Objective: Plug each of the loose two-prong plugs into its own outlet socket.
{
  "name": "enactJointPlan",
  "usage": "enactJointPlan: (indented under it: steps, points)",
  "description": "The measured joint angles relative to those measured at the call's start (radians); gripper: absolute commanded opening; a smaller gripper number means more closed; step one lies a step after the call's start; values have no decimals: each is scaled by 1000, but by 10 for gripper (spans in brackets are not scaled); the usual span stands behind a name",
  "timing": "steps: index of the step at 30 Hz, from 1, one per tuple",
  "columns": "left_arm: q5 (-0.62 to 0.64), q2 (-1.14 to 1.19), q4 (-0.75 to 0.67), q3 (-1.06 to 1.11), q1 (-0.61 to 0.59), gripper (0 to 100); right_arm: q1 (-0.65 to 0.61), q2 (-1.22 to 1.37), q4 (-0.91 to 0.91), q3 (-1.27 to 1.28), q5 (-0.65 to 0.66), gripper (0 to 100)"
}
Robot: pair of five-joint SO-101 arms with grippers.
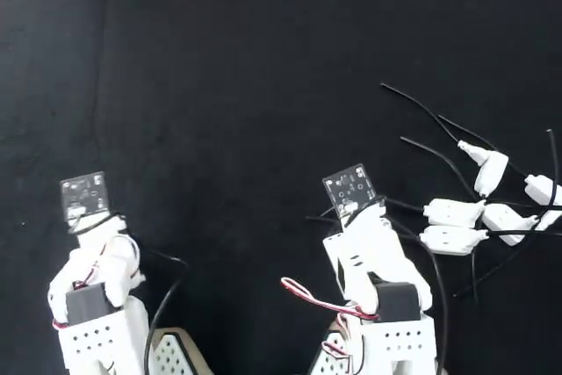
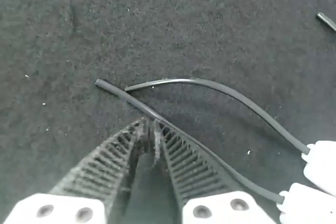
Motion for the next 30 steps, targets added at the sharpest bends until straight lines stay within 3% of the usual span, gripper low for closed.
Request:
enactJointPlan:
  steps: [30]
  points:
    - [2, 0, 0, 2, 17, 30, -9, 0, 91, 0, 0, 15]
